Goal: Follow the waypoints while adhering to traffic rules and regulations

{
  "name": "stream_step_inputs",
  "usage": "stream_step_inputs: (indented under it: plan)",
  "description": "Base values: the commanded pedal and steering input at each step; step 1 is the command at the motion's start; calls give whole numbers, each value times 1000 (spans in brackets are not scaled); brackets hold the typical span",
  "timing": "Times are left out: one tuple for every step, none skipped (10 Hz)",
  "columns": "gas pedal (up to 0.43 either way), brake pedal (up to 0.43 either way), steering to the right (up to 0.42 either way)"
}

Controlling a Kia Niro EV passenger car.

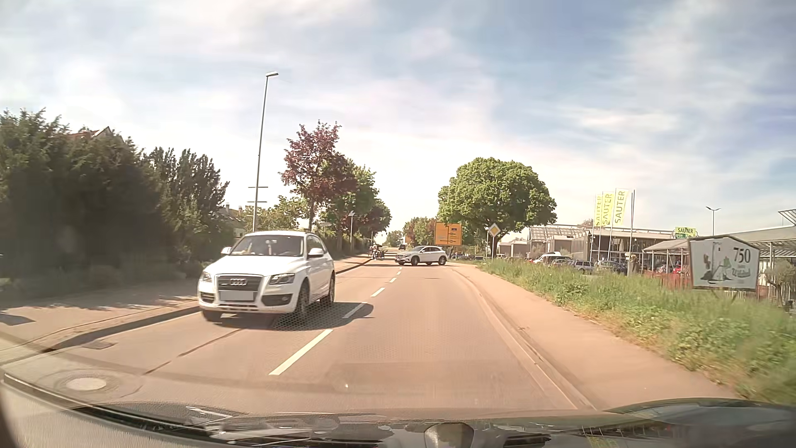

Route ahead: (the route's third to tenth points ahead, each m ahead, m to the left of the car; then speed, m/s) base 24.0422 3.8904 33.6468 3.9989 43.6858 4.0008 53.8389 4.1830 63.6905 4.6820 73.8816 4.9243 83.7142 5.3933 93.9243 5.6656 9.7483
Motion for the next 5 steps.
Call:
stream_step_inputs:
  plan:
    - [87,0,26]
    - [87,0,26]
    - [87,0,26]
    - [98,0,23]
    - [98,0,19]
